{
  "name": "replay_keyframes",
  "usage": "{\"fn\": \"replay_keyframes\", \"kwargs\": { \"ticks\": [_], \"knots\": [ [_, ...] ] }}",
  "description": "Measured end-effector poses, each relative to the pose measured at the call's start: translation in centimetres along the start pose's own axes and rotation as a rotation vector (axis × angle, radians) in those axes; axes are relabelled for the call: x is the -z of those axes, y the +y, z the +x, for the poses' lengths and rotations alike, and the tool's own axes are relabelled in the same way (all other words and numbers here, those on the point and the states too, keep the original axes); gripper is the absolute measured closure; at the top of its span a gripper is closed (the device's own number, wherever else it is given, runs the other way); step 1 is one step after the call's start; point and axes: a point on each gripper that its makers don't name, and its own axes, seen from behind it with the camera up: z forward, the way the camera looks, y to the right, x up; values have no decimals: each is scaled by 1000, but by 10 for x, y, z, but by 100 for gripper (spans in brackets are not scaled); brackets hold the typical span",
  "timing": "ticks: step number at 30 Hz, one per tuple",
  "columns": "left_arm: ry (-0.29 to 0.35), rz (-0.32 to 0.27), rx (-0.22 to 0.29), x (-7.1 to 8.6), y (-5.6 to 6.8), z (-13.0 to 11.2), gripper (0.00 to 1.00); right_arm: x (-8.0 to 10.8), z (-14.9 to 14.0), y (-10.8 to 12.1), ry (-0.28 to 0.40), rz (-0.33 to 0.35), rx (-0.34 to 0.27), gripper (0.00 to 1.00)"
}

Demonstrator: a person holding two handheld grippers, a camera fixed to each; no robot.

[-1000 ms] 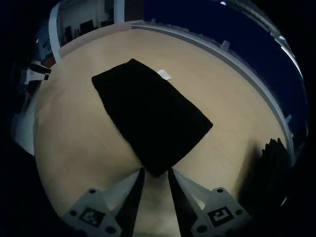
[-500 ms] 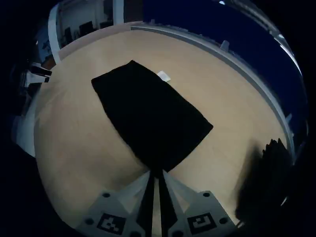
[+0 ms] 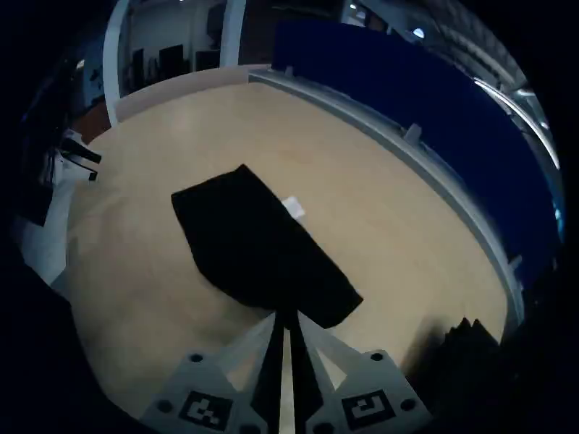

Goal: Fold towel

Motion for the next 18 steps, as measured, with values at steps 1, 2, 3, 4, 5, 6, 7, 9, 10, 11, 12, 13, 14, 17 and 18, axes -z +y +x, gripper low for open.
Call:
{"fn": "replay_keyframes", "kwargs": {
  "ticks": [1,2,3,4,5,6,7,9,10,11,12,13,14,17,18],
  "knots": [
    [1,0,2,0,0,0,12,0,10,2,11,-2,10,94],
    [2,-1,4,0,-1,0,12,0,19,3,20,-3,20,94],
    [2,-1,6,1,-1,0,12,0,27,4,28,-3,29,94],
    [3,-2,7,1,-1,0,12,0,33,5,31,-2,38,95],
    [4,-3,9,1,-1,0,12,-1,38,5,35,0,46,95],
    [4,-4,10,2,-1,0,12,-2,43,5,37,1,54,95],
    [5,-6,11,2,-1,0,12,-3,45,5,34,3,60,95],
    [7,-8,13,3,-1,0,12,-6,48,5,31,7,71,94],
    [7,-8,16,3,-1,0,12,-8,51,4,31,11,75,94],
    [8,-8,18,4,-2,0,11,-9,53,3,30,13,80,94],
    [9,-8,20,4,-2,-1,12,-10,55,1,31,17,84,95],
    [10,-8,24,4,-3,-1,12,-12,59,0,33,21,90,95],
    [11,-8,27,5,-4,-1,12,-13,62,-2,35,25,96,95],
    [19,-7,39,7,-6,-1,12,-19,74,-9,40,38,117,95],
    [21,-6,43,8,-7,-1,12,-21,77,-12,42,43,125,95]
  ]
}}
